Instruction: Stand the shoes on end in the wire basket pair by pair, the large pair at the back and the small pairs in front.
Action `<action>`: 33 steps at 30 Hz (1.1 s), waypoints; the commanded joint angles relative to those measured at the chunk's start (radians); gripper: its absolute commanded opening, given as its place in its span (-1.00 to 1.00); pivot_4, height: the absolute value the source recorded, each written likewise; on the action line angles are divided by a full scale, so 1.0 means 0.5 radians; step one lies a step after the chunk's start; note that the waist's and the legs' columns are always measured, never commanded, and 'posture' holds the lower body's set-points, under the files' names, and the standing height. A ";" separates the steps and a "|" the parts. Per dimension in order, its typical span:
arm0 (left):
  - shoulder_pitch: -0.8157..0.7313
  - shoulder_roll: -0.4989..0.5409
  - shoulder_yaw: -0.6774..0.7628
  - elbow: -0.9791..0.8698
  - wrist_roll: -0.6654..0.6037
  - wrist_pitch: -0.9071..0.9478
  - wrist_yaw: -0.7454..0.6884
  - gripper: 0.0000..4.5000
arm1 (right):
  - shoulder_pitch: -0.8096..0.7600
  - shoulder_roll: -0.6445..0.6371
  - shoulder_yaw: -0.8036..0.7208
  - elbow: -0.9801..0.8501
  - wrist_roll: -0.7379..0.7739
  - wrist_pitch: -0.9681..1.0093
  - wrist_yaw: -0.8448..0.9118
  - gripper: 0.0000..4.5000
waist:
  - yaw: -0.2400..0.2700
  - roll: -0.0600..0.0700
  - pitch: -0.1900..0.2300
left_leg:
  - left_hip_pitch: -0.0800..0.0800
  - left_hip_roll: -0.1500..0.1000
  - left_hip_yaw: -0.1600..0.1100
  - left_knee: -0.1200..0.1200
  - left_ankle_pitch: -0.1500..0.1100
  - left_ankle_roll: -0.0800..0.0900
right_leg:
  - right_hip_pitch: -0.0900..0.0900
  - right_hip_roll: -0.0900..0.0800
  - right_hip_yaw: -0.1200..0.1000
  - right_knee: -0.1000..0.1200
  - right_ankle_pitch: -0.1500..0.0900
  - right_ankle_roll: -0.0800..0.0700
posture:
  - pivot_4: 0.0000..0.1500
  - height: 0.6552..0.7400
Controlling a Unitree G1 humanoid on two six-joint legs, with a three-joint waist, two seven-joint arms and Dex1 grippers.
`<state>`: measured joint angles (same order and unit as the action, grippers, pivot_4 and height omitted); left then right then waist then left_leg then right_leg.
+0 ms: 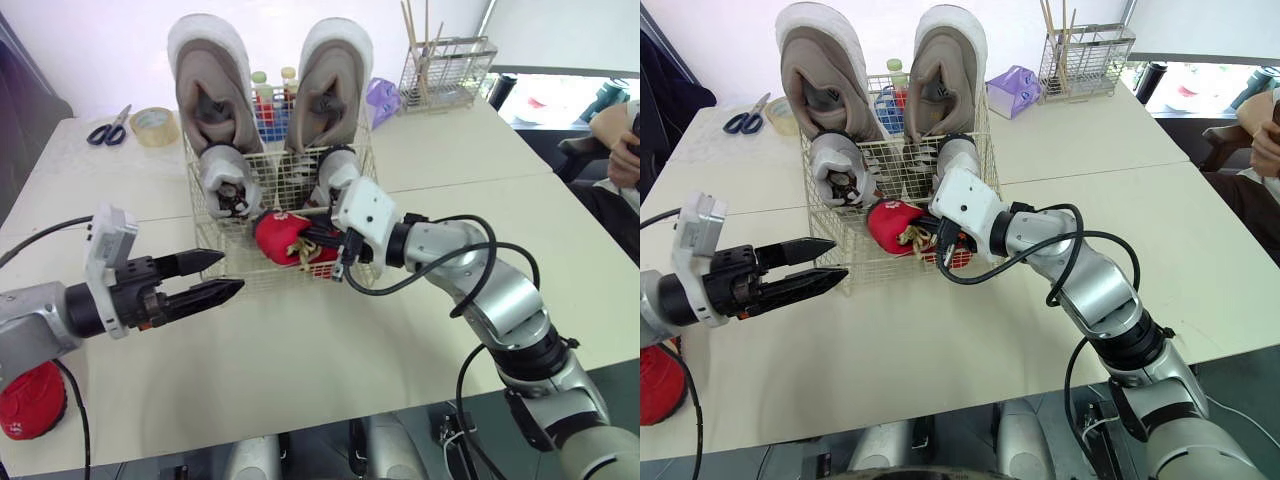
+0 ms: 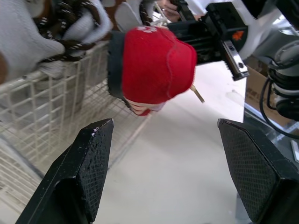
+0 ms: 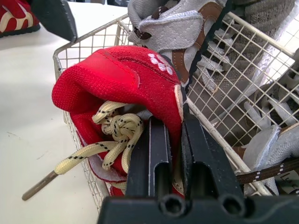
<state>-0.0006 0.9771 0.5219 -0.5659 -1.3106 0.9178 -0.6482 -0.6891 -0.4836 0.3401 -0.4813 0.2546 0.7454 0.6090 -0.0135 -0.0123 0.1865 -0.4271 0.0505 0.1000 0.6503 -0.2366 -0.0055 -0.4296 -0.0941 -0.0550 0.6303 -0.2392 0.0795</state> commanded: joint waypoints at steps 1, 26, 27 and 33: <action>-0.025 -0.015 -0.004 0.004 0.031 -0.046 -0.029 0.65 | -0.002 0.069 -0.107 -0.134 0.032 0.124 -0.094 -0.98 | 0.000 0.000 0.000 | 0.000 0.000 0.000 0.000 0.000 0.000 | 0.000 0.000 0.000 0.000 0.000 0.000 | 1.00 1.00; -0.371 -0.126 -0.357 0.254 0.250 -0.039 -0.220 0.65 | 0.550 0.687 -0.676 -0.853 0.023 0.870 -0.932 -0.98 | 0.014 -0.001 -0.001 | -0.002 -0.002 -0.003 -0.001 0.000 0.000 | 0.001 -0.001 -0.001 0.000 0.000 0.000 | 1.00 1.00; -0.384 -0.132 -0.370 0.262 0.259 -0.039 -0.227 0.65 | 0.574 0.707 -0.691 -0.857 0.028 0.871 -0.942 -0.98 | 0.013 -0.001 -0.001 | -0.002 -0.002 -0.003 -0.001 0.000 0.000 | 0.001 -0.001 -0.001 -0.001 0.000 0.000 | 1.00 1.00; -0.462 -0.145 -0.409 0.308 0.300 -0.028 -0.254 0.65 | 0.699 0.821 -0.786 -0.824 0.027 0.914 -1.054 -0.98 | 0.017 -0.002 -0.001 | -0.001 -0.002 -0.005 -0.001 0.000 0.000 | 0.002 -0.001 -0.002 -0.001 0.000 0.000 | 1.00 1.00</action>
<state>-0.2207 0.9029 0.3062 -0.4083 -1.1650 0.9076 -0.7648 -0.3597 -0.0773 -0.0011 -0.8755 0.2810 1.1756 0.1229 -0.0051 -0.0134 0.1859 -0.4278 0.0494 0.0974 0.6499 -0.2366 -0.0053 -0.4284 -0.0946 -0.0562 0.6298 -0.2394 0.0797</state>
